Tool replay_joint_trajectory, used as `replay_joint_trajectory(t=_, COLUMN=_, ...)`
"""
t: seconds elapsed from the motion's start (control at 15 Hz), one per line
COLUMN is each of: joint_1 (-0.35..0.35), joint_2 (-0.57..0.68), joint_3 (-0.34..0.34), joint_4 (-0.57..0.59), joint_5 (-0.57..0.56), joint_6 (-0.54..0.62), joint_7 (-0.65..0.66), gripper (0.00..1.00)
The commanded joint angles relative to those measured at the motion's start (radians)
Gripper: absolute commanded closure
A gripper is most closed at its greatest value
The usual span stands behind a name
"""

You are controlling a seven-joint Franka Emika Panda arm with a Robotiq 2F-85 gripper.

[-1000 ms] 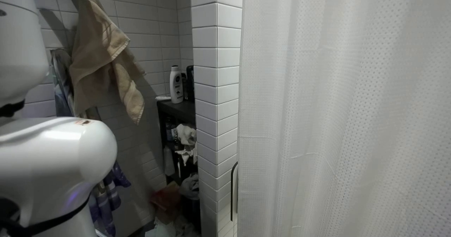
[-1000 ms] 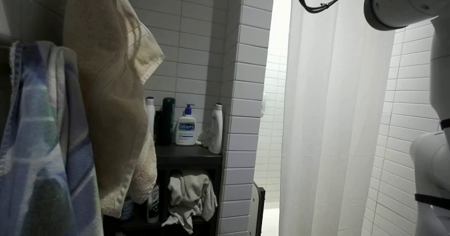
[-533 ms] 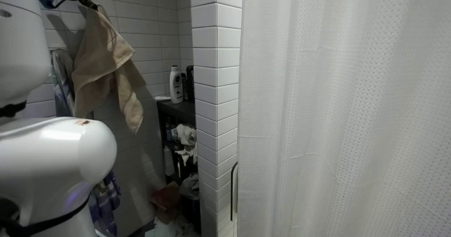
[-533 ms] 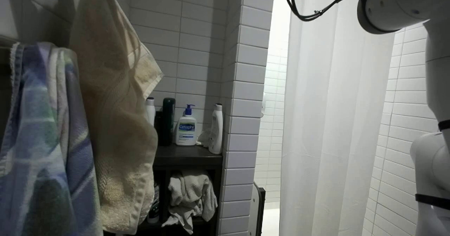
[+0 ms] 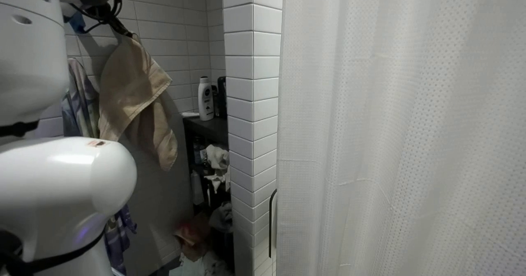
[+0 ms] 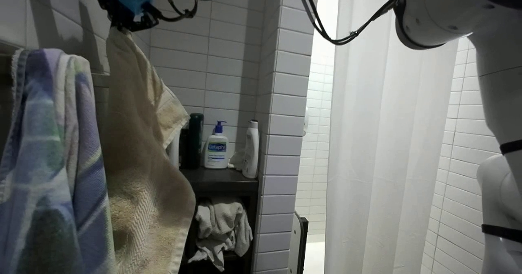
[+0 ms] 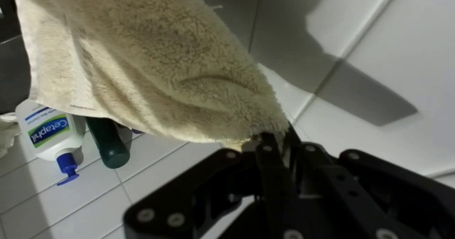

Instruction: Pick up the bath towel and put it on the wall hanger

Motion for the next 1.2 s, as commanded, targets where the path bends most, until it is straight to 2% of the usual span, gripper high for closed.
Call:
replay_joint_trajectory(t=0.0, joint_1=-0.013, joint_2=-0.001, joint_3=0.004, joint_4=0.003, joint_5=0.036, joint_6=0.017, joint_7=-0.007, gripper=0.98)
replay_joint_trajectory(t=0.27, joint_1=-0.033, joint_2=-0.095, joint_3=0.019, joint_4=-0.131, joint_5=0.088, joint_6=0.034, joint_7=-0.093, gripper=0.98)
replay_joint_trajectory(t=0.47, joint_1=-0.072, joint_2=-0.225, joint_3=0.034, joint_4=-0.287, joint_5=0.246, joint_6=-0.002, joint_7=-0.263, gripper=0.98)
replay_joint_trajectory(t=0.53, joint_1=-0.060, joint_2=-0.272, joint_3=0.007, joint_4=-0.329, joint_5=0.308, joint_6=-0.013, joint_7=-0.324, gripper=0.98)
replay_joint_trajectory(t=0.67, joint_1=-0.073, joint_2=-0.368, joint_3=-0.001, joint_4=-0.404, joint_5=0.389, joint_6=-0.047, joint_7=-0.423, gripper=0.98)
replay_joint_trajectory(t=1.13, joint_1=-0.136, joint_2=-0.595, joint_3=0.003, joint_4=-0.564, joint_5=0.553, joint_6=-0.146, joint_7=-0.646, gripper=0.98)
